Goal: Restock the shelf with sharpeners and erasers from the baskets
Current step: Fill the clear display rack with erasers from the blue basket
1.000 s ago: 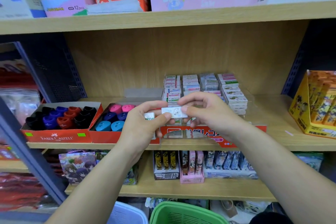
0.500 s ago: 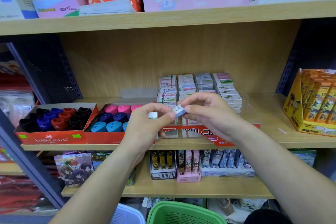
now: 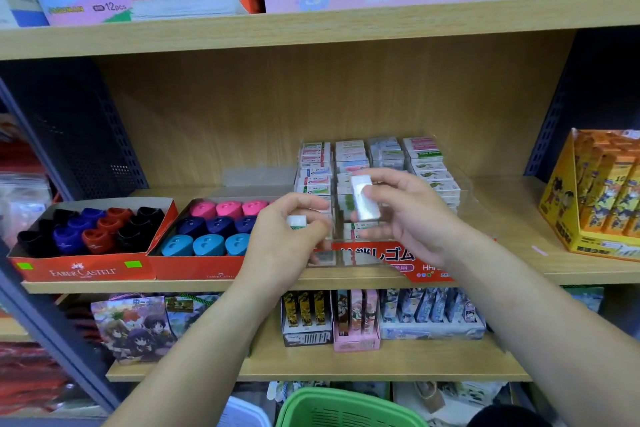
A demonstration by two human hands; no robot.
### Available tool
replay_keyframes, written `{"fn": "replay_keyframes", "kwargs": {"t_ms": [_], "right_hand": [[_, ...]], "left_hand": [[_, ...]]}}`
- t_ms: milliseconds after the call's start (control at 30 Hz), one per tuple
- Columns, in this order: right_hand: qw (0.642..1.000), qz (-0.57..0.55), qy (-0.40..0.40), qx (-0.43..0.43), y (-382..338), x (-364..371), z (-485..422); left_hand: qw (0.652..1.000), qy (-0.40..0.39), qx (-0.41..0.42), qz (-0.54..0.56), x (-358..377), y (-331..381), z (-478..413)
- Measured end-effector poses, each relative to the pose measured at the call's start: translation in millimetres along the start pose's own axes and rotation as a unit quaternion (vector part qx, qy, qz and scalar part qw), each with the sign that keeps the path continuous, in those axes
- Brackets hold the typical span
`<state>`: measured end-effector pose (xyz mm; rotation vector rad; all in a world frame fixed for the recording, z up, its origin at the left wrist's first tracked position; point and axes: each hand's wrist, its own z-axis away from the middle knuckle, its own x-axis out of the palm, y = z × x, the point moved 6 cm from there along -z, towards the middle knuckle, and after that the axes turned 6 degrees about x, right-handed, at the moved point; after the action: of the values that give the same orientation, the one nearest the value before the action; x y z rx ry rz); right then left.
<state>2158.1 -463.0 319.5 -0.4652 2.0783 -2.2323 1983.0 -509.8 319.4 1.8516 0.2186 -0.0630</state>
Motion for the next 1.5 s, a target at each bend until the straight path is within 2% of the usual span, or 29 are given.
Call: {"fn": "replay_keyframes", "kwargs": {"t_ms": [100,233,333,433,600,667,733,767,867,933,1067,1167,1367,1500], "right_hand": [[0.985,0.134,0.093,-0.056,-19,-20,-20],[0.934,0.292,0.163,-0.124,-45,-32,-58],[0.885,0.41,0.161,-0.151,-49,-25,-84],[0.846,0.499,0.125,-0.138,-37,-18,-104],[0.826,0.548,0.084,-0.098,-25,-25,-111],[0.822,0.551,0.097,-0.11,-27,-22,-104],[0.825,0.526,0.13,-0.162,-34,-8,-86],[0.84,0.496,0.126,-0.182,-35,3,-73],[0.915,0.361,0.011,-0.178,-24,43,-32],[0.938,0.302,-0.042,-0.167,-15,60,-15],[0.955,0.247,-0.043,-0.159,-10,62,-10],[0.957,0.247,-0.046,-0.143,-7,56,-10],[0.969,0.216,-0.082,-0.091,-3,40,-4],[0.973,0.208,0.001,-0.096,-16,3,-12]], "left_hand": [[1.0,0.008,-0.025,0.004,-9,-8,-11],[0.999,-0.014,-0.035,0.036,-21,-17,-18],[0.998,-0.042,-0.024,0.029,-31,-19,-19],[0.998,-0.044,-0.025,0.047,-39,-24,-21],[0.995,-0.025,-0.018,0.091,-45,-22,-21],[0.994,-0.015,-0.028,0.104,-46,-20,-18],[0.995,-0.006,-0.028,0.092,-47,-18,-16],[0.996,-0.003,-0.024,0.084,-47,-16,-15],[0.996,0.011,-0.017,0.087,-48,-14,-12],[0.996,0.018,-0.008,0.085,-47,-14,-11],[0.999,-0.013,0.003,0.052,-38,-12,-5],[0.999,-0.024,0.023,-0.011,-35,-11,-1],[1.0,0.015,0.014,-0.011,-28,-9,0],[0.981,0.035,0.08,-0.175,-31,-2,-8]]}}
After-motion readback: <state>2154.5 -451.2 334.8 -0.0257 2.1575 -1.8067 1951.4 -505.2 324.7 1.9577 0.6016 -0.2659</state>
